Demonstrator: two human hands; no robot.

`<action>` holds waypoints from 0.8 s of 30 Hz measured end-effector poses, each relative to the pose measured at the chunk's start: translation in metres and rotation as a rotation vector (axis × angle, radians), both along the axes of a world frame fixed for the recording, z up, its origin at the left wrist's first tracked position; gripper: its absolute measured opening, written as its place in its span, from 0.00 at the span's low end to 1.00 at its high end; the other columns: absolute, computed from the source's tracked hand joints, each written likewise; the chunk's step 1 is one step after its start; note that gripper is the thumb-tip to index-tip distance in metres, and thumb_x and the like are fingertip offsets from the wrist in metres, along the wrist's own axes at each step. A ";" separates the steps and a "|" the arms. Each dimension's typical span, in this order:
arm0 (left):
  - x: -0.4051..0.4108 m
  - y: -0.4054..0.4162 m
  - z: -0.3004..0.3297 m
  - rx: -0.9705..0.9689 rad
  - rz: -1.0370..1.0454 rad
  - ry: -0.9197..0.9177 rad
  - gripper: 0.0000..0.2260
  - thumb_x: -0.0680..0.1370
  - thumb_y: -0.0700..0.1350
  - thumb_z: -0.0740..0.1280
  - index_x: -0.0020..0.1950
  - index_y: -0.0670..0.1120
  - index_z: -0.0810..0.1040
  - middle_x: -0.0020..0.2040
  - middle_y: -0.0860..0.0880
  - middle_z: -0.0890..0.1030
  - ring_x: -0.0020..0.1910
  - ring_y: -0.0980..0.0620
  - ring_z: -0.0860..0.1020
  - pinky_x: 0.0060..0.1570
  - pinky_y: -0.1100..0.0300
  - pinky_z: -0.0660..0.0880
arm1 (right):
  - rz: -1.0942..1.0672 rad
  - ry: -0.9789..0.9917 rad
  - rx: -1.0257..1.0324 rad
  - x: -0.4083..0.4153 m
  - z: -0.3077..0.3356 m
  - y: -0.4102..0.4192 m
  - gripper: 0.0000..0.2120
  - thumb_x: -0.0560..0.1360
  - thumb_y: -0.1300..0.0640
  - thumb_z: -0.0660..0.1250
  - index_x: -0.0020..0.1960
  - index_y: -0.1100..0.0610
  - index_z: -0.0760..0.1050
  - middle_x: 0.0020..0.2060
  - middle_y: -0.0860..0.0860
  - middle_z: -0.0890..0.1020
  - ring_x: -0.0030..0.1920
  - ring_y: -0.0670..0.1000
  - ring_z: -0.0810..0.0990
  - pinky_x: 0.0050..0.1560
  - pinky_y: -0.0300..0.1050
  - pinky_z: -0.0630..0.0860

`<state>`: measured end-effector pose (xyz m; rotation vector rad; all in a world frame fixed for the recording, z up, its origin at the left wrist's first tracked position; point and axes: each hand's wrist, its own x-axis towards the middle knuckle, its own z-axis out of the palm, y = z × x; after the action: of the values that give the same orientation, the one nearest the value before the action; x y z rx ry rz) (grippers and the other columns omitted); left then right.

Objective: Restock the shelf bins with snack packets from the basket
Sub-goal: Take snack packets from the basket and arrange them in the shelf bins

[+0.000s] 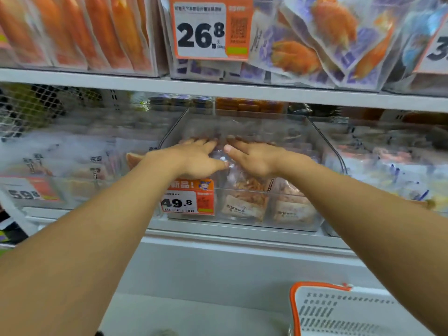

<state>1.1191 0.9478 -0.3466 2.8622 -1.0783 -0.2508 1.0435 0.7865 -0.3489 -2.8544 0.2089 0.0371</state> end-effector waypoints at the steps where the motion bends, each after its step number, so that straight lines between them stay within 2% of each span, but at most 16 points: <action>1: 0.001 0.001 0.001 -0.023 -0.001 0.030 0.38 0.76 0.72 0.49 0.81 0.53 0.47 0.81 0.49 0.48 0.80 0.47 0.47 0.77 0.45 0.47 | -0.031 -0.069 0.072 0.001 0.004 -0.005 0.33 0.81 0.33 0.41 0.77 0.49 0.62 0.76 0.53 0.66 0.74 0.57 0.65 0.72 0.54 0.62; 2: 0.002 0.002 0.003 -0.071 0.000 0.051 0.41 0.74 0.75 0.45 0.81 0.54 0.50 0.81 0.50 0.51 0.80 0.47 0.48 0.77 0.44 0.48 | -0.094 -0.171 0.123 0.002 0.009 -0.012 0.34 0.81 0.33 0.42 0.74 0.52 0.69 0.72 0.56 0.72 0.70 0.58 0.71 0.68 0.53 0.66; 4: -0.001 0.000 0.006 -0.189 0.027 0.035 0.39 0.75 0.74 0.39 0.80 0.55 0.56 0.80 0.51 0.55 0.80 0.48 0.51 0.76 0.42 0.50 | -0.213 -0.293 0.103 0.006 0.014 -0.023 0.38 0.80 0.31 0.40 0.71 0.54 0.72 0.68 0.59 0.75 0.66 0.60 0.74 0.67 0.55 0.69; 6: -0.004 -0.004 0.005 -0.198 0.052 -0.051 0.30 0.81 0.65 0.38 0.80 0.56 0.56 0.81 0.50 0.54 0.80 0.47 0.50 0.76 0.42 0.48 | -0.249 -0.147 0.006 0.006 0.010 -0.025 0.39 0.80 0.32 0.37 0.66 0.56 0.75 0.63 0.59 0.79 0.66 0.60 0.74 0.70 0.58 0.65; 8: -0.004 -0.006 0.000 -0.118 0.070 -0.072 0.26 0.83 0.60 0.39 0.81 0.54 0.51 0.81 0.50 0.50 0.80 0.48 0.46 0.77 0.43 0.43 | -0.275 -0.034 -0.154 0.011 -0.001 -0.009 0.36 0.81 0.34 0.38 0.70 0.56 0.72 0.68 0.59 0.74 0.72 0.60 0.68 0.73 0.60 0.57; 10: 0.002 -0.008 -0.007 -0.066 0.082 -0.040 0.26 0.84 0.58 0.39 0.81 0.52 0.48 0.81 0.49 0.46 0.80 0.49 0.43 0.77 0.45 0.42 | -0.283 -0.074 -0.199 0.017 -0.010 0.011 0.33 0.82 0.35 0.40 0.77 0.53 0.61 0.76 0.58 0.64 0.75 0.61 0.62 0.73 0.61 0.54; 11: 0.003 -0.010 -0.009 -0.059 0.085 -0.025 0.25 0.84 0.57 0.39 0.81 0.51 0.47 0.81 0.48 0.46 0.80 0.48 0.43 0.77 0.45 0.43 | -0.246 -0.095 -0.190 0.024 -0.012 0.016 0.32 0.82 0.36 0.41 0.77 0.53 0.60 0.76 0.58 0.63 0.73 0.61 0.65 0.73 0.60 0.56; 13: 0.005 -0.014 -0.009 -0.058 0.084 -0.023 0.25 0.85 0.56 0.41 0.81 0.49 0.50 0.81 0.47 0.49 0.80 0.46 0.46 0.77 0.46 0.46 | -0.159 -0.108 -0.104 0.034 -0.007 0.013 0.26 0.84 0.42 0.45 0.74 0.53 0.66 0.68 0.59 0.74 0.60 0.59 0.76 0.66 0.56 0.68; 15: 0.003 -0.015 -0.005 -0.076 0.069 -0.057 0.25 0.85 0.55 0.44 0.80 0.48 0.56 0.80 0.46 0.55 0.79 0.45 0.52 0.77 0.46 0.50 | -0.160 -0.172 -0.016 0.043 -0.002 -0.006 0.23 0.84 0.43 0.46 0.68 0.52 0.72 0.63 0.58 0.78 0.55 0.58 0.77 0.61 0.52 0.72; 17: 0.005 -0.012 0.000 -0.154 0.082 -0.084 0.24 0.84 0.56 0.46 0.79 0.49 0.60 0.80 0.46 0.58 0.78 0.45 0.56 0.76 0.46 0.54 | -0.265 -0.203 -0.032 0.051 0.003 -0.033 0.31 0.80 0.35 0.42 0.73 0.50 0.67 0.73 0.58 0.70 0.68 0.60 0.71 0.69 0.57 0.66; 18: 0.008 -0.011 0.002 -0.182 0.096 -0.082 0.24 0.84 0.57 0.48 0.79 0.49 0.59 0.80 0.46 0.57 0.78 0.45 0.55 0.76 0.46 0.54 | -0.314 -0.134 -0.057 0.053 0.003 -0.044 0.34 0.79 0.32 0.40 0.78 0.48 0.60 0.78 0.55 0.61 0.75 0.60 0.63 0.74 0.60 0.59; 20: 0.015 -0.011 0.003 -0.161 0.108 -0.060 0.26 0.84 0.57 0.49 0.80 0.50 0.55 0.81 0.47 0.51 0.79 0.45 0.50 0.77 0.47 0.51 | -0.331 -0.006 -0.064 0.054 -0.002 -0.057 0.37 0.76 0.29 0.38 0.81 0.45 0.49 0.81 0.51 0.51 0.79 0.58 0.51 0.77 0.62 0.49; 21: 0.018 -0.013 0.001 -0.134 0.115 -0.037 0.26 0.84 0.58 0.49 0.80 0.50 0.54 0.81 0.47 0.50 0.80 0.45 0.49 0.77 0.46 0.50 | -0.322 0.014 -0.026 0.054 -0.004 -0.059 0.37 0.76 0.29 0.40 0.81 0.46 0.49 0.80 0.52 0.53 0.79 0.58 0.53 0.76 0.60 0.51; 22: 0.022 -0.015 0.000 -0.110 0.125 -0.017 0.27 0.83 0.60 0.48 0.80 0.50 0.54 0.81 0.47 0.50 0.80 0.45 0.49 0.77 0.46 0.50 | -0.307 0.013 0.057 0.054 -0.004 -0.057 0.35 0.79 0.31 0.42 0.80 0.48 0.52 0.77 0.54 0.62 0.74 0.58 0.63 0.73 0.56 0.59; 23: 0.025 -0.017 -0.003 -0.093 0.128 -0.010 0.28 0.83 0.61 0.47 0.80 0.51 0.55 0.81 0.48 0.51 0.80 0.46 0.49 0.77 0.45 0.50 | -0.286 -0.004 0.149 0.055 -0.004 -0.051 0.31 0.81 0.35 0.45 0.78 0.51 0.59 0.67 0.56 0.73 0.63 0.57 0.73 0.63 0.51 0.67; 24: 0.029 -0.020 -0.005 -0.085 0.122 -0.012 0.28 0.83 0.62 0.46 0.80 0.52 0.55 0.81 0.49 0.52 0.80 0.46 0.50 0.77 0.45 0.49 | -0.263 -0.024 0.193 0.057 -0.003 -0.047 0.28 0.83 0.37 0.47 0.74 0.54 0.64 0.55 0.55 0.78 0.52 0.54 0.76 0.53 0.48 0.69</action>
<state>1.1480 0.9278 -0.3517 2.8432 -0.8888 -0.1757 1.1001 0.7395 -0.3520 -2.6112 0.5425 -0.0292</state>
